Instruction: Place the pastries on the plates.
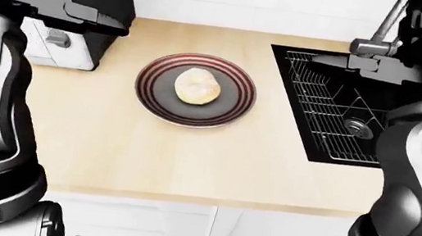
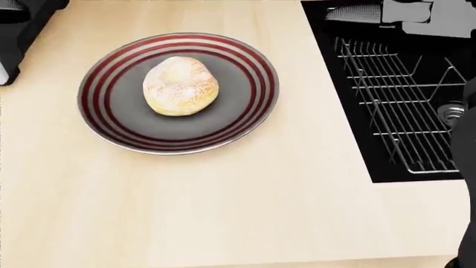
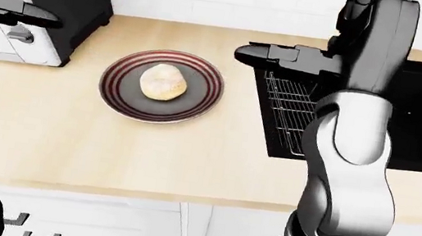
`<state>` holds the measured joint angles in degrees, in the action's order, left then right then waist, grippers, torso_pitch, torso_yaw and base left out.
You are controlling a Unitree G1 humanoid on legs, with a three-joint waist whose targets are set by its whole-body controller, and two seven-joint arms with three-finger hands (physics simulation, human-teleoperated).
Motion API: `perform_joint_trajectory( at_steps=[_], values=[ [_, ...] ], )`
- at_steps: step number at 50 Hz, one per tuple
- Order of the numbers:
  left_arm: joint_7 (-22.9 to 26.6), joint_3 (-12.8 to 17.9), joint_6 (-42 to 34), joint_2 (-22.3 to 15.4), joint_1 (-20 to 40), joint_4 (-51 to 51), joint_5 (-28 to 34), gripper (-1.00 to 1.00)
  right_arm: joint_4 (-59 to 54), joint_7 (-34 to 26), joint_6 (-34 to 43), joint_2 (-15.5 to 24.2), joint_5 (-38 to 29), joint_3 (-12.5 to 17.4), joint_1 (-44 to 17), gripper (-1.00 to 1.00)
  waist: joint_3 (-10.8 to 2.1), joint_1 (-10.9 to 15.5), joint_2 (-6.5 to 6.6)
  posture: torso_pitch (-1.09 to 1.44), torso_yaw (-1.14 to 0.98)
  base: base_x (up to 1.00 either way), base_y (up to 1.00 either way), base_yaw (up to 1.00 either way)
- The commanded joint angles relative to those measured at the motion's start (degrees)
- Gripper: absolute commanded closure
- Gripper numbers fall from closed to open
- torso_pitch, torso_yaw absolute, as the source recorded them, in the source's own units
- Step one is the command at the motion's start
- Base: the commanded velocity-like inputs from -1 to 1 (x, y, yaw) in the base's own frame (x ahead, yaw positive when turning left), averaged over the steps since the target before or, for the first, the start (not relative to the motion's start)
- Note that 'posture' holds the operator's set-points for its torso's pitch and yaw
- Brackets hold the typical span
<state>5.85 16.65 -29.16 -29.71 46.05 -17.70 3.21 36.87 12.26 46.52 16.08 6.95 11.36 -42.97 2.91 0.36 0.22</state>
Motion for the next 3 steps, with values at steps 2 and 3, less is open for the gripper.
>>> perform_joint_trajectory(
  at_steps=[2,3],
  values=[
    [-0.65,0.68,-0.46,-2.16,1.65,-2.06,-1.12,-1.00,1.49,0.52,-0.68,1.25,0.63,0.38,-1.74,-1.00,-1.30,-0.03,0.16,0.00,0.00,0.00,0.00,0.00],
    [-0.74,0.95,-0.81,-2.54,1.79,-2.23,-1.49,-1.00,1.47,0.64,-0.65,1.31,0.89,0.56,-1.83,-1.00,-1.26,-0.01,0.18,0.00,0.00,0.00,0.00,0.00]
  ],
)
